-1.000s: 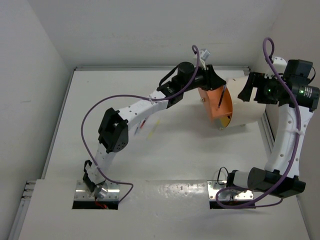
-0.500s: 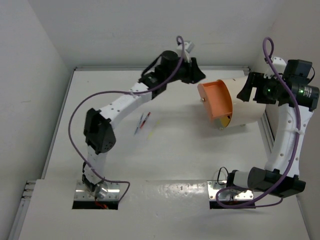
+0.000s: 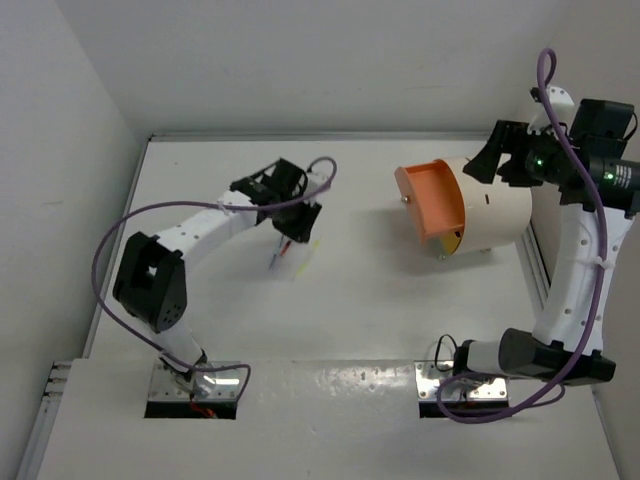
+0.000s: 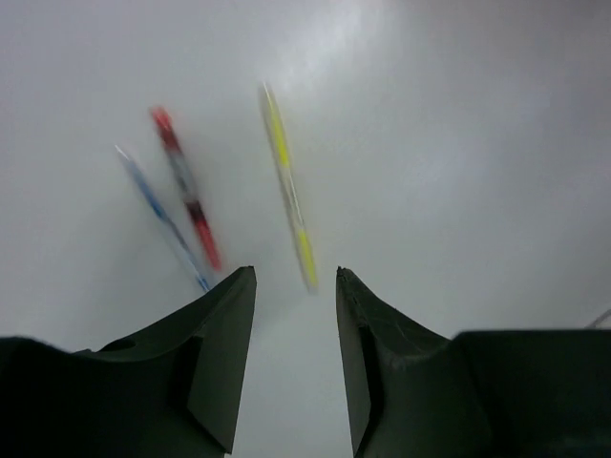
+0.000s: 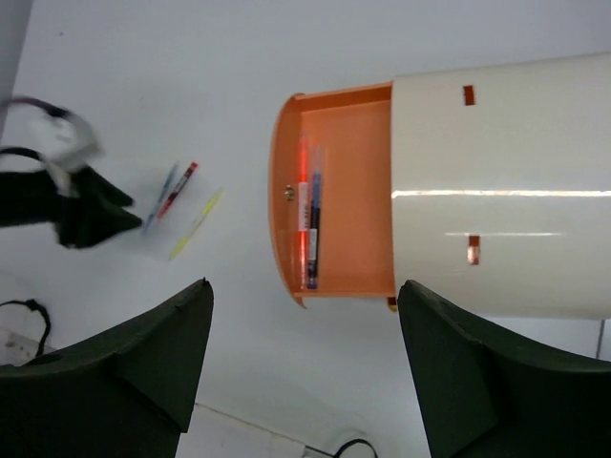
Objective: Sort the stationery into containers
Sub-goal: Pick up the pen from the center of the board.
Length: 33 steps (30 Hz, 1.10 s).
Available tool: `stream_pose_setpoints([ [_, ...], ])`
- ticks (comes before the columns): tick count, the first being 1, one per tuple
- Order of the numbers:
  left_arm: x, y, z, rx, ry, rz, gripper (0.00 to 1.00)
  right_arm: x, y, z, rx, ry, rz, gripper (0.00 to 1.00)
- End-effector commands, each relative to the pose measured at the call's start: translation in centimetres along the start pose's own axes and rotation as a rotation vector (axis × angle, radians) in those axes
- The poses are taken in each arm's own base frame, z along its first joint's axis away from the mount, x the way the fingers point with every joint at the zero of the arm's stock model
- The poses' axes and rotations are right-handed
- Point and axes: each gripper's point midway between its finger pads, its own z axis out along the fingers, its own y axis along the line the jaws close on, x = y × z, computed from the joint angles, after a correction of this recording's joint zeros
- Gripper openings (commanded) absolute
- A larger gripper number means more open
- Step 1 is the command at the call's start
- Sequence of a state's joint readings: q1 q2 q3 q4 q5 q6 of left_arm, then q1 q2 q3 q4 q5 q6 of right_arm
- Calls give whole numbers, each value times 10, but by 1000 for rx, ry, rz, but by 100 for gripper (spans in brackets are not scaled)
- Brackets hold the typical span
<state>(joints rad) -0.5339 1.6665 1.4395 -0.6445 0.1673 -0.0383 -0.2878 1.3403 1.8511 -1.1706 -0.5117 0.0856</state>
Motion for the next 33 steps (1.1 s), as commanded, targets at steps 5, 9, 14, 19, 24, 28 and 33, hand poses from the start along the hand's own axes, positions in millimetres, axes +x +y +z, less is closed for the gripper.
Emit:
stream_pose_setpoints([
  [5, 84, -18, 39, -56, 231, -58, 49, -30, 35, 3, -125, -62, -1, 77],
  [9, 88, -16, 54, -82, 249, -75, 47, -34, 33, 9, -131, -46, 12, 77],
  [14, 93, -19, 76, -73, 285, -80, 47, -27, 23, 23, -110, -1, 29, 77],
  [19, 96, -13, 96, -100, 311, -72, 47, -26, 29, 34, -82, 23, -70, 76],
  [24, 102, -2, 107, -159, 335, -71, 41, -27, 38, 42, -53, 26, -144, 77],
  [28, 113, -1, 112, -145, 363, -118, 34, -29, 52, 50, -75, 28, -157, 77],
  [33, 108, -2, 112, -41, 327, -218, 10, -40, 78, 58, -146, -11, -139, 77],
])
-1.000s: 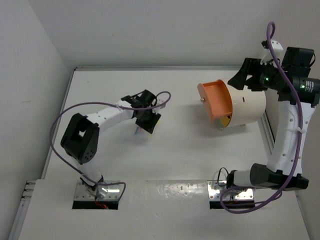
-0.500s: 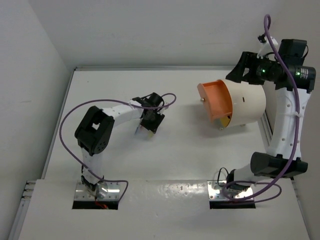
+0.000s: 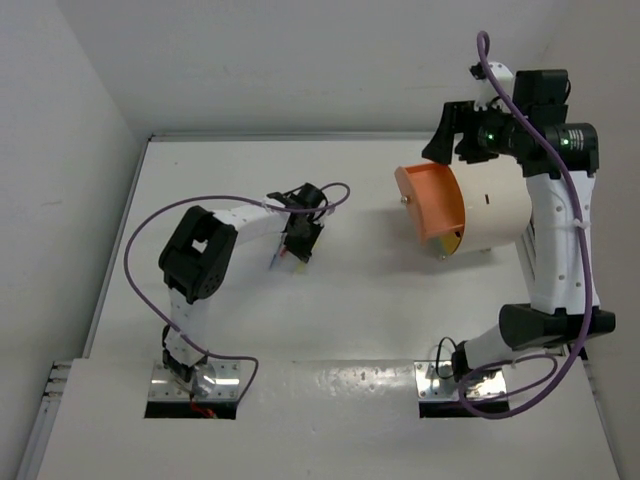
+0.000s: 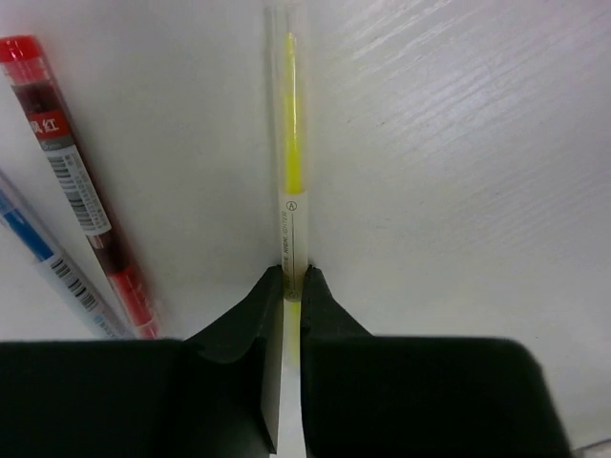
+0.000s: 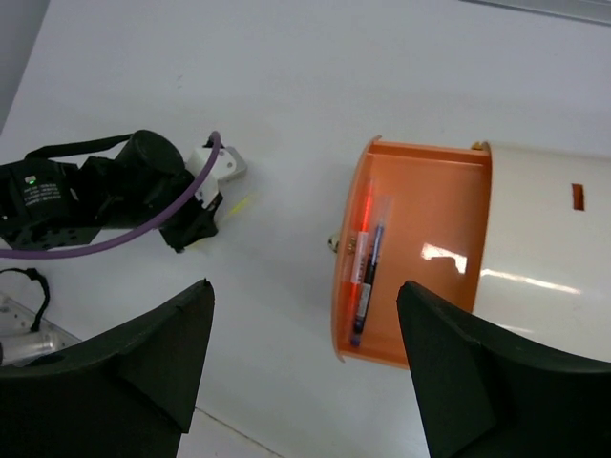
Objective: Sort the stationery into containers
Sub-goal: Pick up the pen from the center of the board.
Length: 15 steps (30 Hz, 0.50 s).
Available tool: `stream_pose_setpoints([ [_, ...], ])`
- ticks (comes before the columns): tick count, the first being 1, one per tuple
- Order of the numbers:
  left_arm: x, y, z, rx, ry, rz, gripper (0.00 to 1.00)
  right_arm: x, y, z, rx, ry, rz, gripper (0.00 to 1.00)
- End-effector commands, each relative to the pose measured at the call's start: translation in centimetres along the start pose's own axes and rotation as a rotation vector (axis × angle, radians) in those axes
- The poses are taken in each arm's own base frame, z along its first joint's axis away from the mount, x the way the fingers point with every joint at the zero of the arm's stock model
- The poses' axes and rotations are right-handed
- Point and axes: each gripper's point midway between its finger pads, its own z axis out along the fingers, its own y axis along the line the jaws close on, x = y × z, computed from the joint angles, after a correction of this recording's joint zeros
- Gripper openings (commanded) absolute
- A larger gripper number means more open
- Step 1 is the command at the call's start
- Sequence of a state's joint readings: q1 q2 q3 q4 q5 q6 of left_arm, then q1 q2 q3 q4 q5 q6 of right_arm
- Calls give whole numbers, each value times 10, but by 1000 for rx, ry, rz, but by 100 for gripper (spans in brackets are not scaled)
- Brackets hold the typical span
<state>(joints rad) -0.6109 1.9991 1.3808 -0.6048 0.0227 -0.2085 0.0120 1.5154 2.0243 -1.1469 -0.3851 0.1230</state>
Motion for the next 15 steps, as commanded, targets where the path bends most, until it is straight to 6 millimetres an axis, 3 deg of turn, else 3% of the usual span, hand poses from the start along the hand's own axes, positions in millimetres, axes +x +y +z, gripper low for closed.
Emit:
stream_pose_setpoints([
  [1, -7, -5, -2, 130, -36, -87, 6, -26, 18, 5, -46, -83, 0, 77],
  [2, -33, -9, -26, 216, -150, -103, 2, -30, 28, 7, -71, -90, -13, 77],
  [4, -54, -18, -58, 340, -260, -131, 0, -36, 40, 10, -98, -99, -24, 76],
  [5, -82, -24, -96, 393, -398, -114, 0, -39, 51, 11, -123, -106, -40, 76],
  [6, -95, -30, -119, 448, -459, -138, 0, -39, 59, 12, -153, -105, -36, 76],
  [7, -109, -32, -159, 512, -553, -134, 0, -39, 68, 12, -183, -105, -40, 76],
  [8, -126, -34, -185, 546, -644, -126, 0, -42, 80, 12, -222, -121, -56, 76],
  [10, -141, -35, -231, 634, -746, -122, 0, -40, 97, 14, -276, -119, -62, 76],
  [11, -151, -39, -266, 693, -845, -111, 0, -42, 111, 17, -310, -126, -75, 76],
  [12, -159, -37, -290, 731, -925, -93, 0, -42, 118, 18, -329, -127, -78, 76],
  [14, -162, -44, -331, 829, -1038, -78, 0, -46, 135, 24, -384, -124, -55, 76],
  [15, -164, -41, -342, 848, -1073, -83, 0, -47, 140, 26, -405, -121, -42, 76],
])
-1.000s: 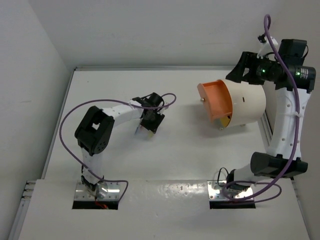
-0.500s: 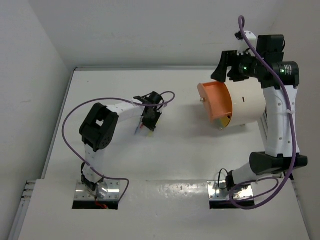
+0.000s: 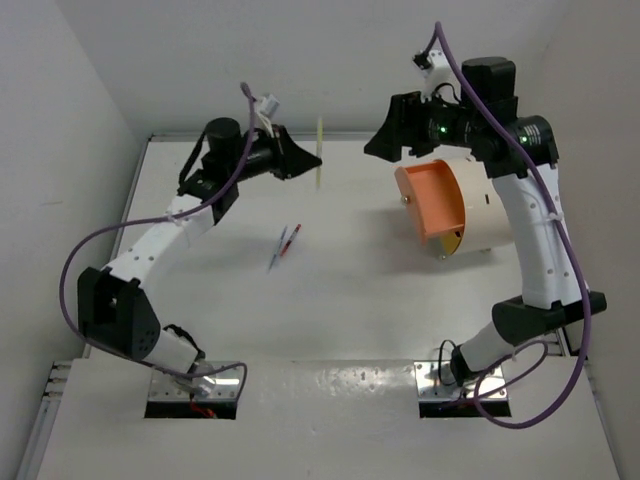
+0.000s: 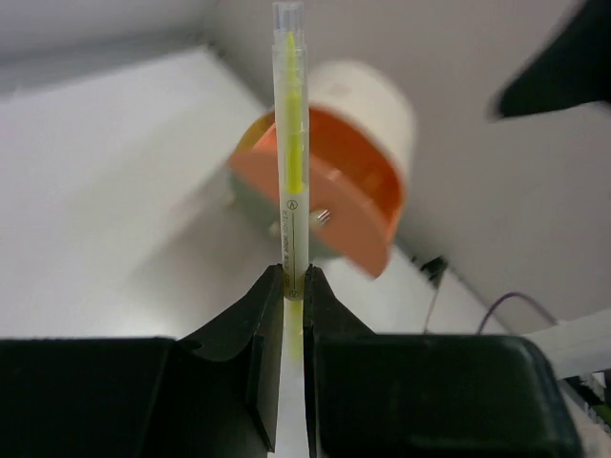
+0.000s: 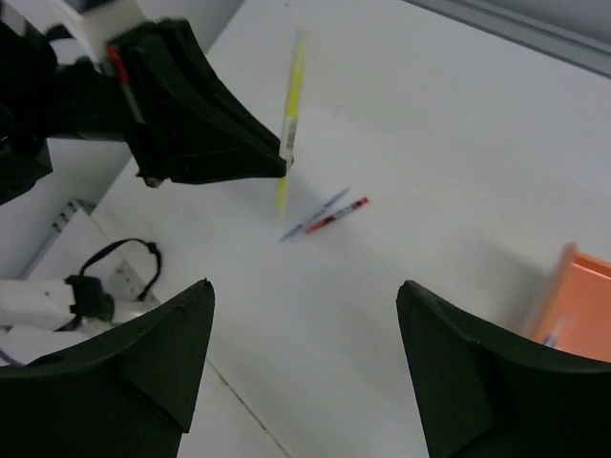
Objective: Sort the stationery into containers
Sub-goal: Pick up the pen from the center of the board.
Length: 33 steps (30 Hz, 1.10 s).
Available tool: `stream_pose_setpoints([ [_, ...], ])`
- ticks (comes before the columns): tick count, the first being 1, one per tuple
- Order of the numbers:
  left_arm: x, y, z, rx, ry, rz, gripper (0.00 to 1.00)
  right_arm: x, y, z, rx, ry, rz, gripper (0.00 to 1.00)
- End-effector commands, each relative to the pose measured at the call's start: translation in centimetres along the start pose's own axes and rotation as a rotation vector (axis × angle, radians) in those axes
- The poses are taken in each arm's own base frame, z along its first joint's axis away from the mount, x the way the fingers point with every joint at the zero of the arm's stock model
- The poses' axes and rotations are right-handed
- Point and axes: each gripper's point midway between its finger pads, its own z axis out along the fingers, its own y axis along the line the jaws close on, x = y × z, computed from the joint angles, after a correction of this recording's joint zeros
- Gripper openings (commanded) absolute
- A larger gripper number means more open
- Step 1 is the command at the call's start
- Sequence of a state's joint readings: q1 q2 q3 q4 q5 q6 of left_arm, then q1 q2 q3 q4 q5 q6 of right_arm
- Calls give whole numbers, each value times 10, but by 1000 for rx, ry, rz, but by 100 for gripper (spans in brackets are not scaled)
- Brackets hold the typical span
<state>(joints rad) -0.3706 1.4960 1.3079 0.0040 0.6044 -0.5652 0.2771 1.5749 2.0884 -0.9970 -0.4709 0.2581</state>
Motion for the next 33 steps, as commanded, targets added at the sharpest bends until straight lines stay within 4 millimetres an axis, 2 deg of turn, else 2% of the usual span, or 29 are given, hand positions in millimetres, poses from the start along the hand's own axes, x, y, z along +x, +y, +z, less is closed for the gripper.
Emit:
stream_pose_setpoints([
  [1, -59, -67, -22, 298, -192, 37, 0, -24, 30, 19, -135, -60, 26, 76],
  [5, -66, -91, -33, 445, -210, -46, 0, -35, 53, 29, -226, -70, 73, 76],
  [10, -63, -107, -31, 508, -195, -82, 0, -46, 71, 36, -303, -91, 87, 72],
  [14, -62, -116, -31, 534, -193, -73, 0, -41, 78, 41, -324, -75, 83, 69],
  [21, -53, -127, -28, 556, -163, -94, 0, -30, 74, 52, -317, -35, 115, 66],
  [25, -48, -134, -27, 568, -148, -101, 0, -33, 75, 55, -327, -38, 121, 56],
  [28, -51, -138, -28, 571, -158, -97, 0, -31, 75, 56, -325, -32, 125, 41],
  [29, -52, -138, -28, 571, -158, -97, 0, -29, 73, 57, -322, -29, 123, 30],
  [30, -52, -138, -28, 565, -155, -99, 0, -26, 71, 57, -312, -21, 129, 25],
  [32, -50, -133, -27, 536, -136, -112, 19, -24, 68, 56, -296, -15, 133, 12],
  [33, -55, -132, -28, 523, -146, -91, 41, -25, 63, 53, -277, -25, 129, 7],
])
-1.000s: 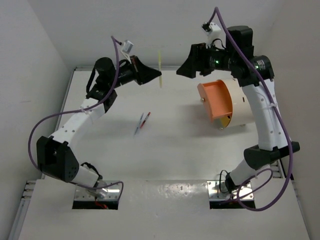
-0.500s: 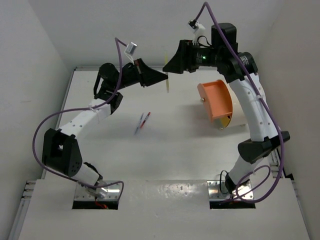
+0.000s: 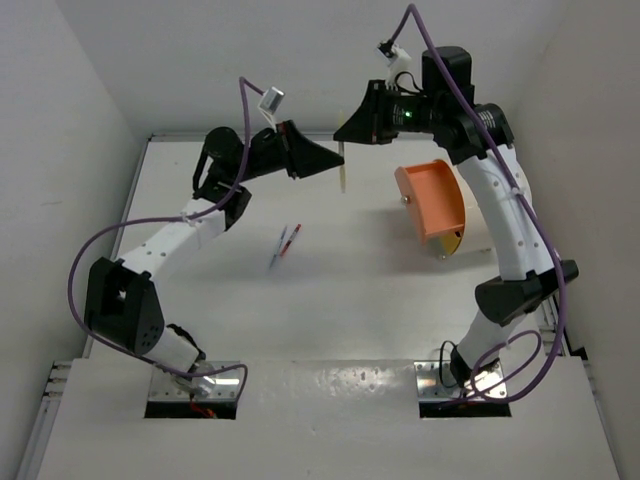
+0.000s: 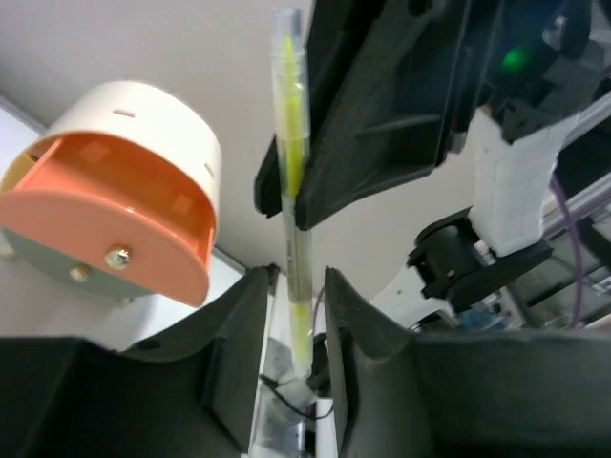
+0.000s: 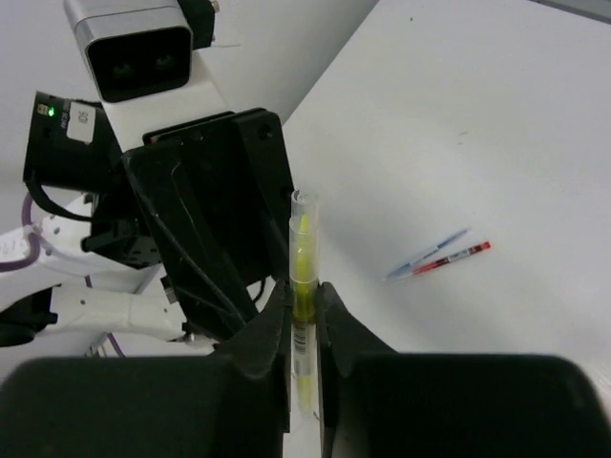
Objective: Sort the stationery into containers
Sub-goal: Pick up the pen from the center of the board, then place the pen in the drawer.
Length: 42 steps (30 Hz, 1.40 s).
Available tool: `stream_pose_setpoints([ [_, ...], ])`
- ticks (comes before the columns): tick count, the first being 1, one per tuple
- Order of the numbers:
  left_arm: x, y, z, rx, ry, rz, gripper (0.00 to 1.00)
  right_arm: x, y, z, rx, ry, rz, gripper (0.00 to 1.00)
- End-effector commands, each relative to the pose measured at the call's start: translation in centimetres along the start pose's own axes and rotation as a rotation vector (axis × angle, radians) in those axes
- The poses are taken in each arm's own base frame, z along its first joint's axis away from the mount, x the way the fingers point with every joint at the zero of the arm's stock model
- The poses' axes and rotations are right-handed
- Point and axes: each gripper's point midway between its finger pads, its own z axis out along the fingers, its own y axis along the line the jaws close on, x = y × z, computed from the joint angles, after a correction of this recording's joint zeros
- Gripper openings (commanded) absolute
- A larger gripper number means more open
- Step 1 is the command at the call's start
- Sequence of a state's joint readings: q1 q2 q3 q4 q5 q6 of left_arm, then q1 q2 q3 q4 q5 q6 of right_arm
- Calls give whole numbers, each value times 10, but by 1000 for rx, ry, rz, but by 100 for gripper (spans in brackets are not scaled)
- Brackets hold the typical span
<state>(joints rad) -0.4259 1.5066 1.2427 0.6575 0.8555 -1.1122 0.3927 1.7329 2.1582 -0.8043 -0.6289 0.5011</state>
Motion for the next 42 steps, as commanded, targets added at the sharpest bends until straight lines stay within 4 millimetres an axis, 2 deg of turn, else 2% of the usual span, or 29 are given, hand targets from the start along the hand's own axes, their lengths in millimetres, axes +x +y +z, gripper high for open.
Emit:
stream_pose_setpoints([
  [1, -16, -15, -2, -12, -13, 65, 41, -7, 3, -10, 3, -31, -14, 4],
  [2, -9, 1, -6, -93, 24, 4, 67, -9, 0, -14, 18, -39, -14, 1],
  [3, -21, 4, -9, -132, 22, 83, 82, -10, -11, -21, 49, -45, -8, 0],
  [4, -26, 16, -13, -203, 18, 99, 100, -13, -10, -33, 64, -65, -19, 0],
  [5, -25, 22, -21, -271, 54, 80, 100, -12, -25, -43, 104, -66, -2, 0],
  [6, -32, 32, -30, -310, 66, 183, 100, -12, -32, -52, 131, -73, -15, 0],
  [7, -31, 45, -39, -383, 93, 192, 100, -16, -35, -67, 167, -100, -26, 0],
  [8, -29, 53, -51, -454, 144, 244, 100, -15, -53, -83, 232, -98, -40, 0],
  [9, -38, 67, -64, -549, 136, 278, 100, -18, -67, -96, 317, -111, -69, 0],
  [10, -39, 75, -74, -605, 152, 303, 100, -17, -75, -107, 379, -106, -90, 0],
  [11, -37, 81, -85, -661, 174, 301, 100, -13, -85, -122, 456, -87, -112, 0],
  [13, -41, 93, -103, -733, 191, 355, 100, -10, -106, -140, 576, -42, -207, 0],
  [14, -38, 99, -110, -753, 220, 379, 100, -4, -125, -153, 674, 13, -253, 0],
  [16, -34, 111, -122, -816, 246, 396, 100, 11, -149, -167, 778, 104, -279, 0],
  [20, -25, 137, -138, -927, 286, 360, 100, 35, -179, -170, 840, 240, -295, 0],
  [22, -18, 153, -145, -972, 314, 340, 100, 43, -195, -165, 858, 254, -297, 0],
  [30, -1, 181, -168, -1090, 365, 306, 100, 54, -230, -141, 878, 250, -270, 0],
  [36, 21, 196, -178, -1111, 411, 270, 100, 64, -237, -120, 857, 259, -243, 0],
  [40, 32, 210, -187, -1156, 452, 236, 100, 72, -240, -114, 854, 291, -213, 0],
  [42, 36, 214, -190, -1175, 464, 220, 100, 77, -241, -113, 854, 302, -189, 5],
])
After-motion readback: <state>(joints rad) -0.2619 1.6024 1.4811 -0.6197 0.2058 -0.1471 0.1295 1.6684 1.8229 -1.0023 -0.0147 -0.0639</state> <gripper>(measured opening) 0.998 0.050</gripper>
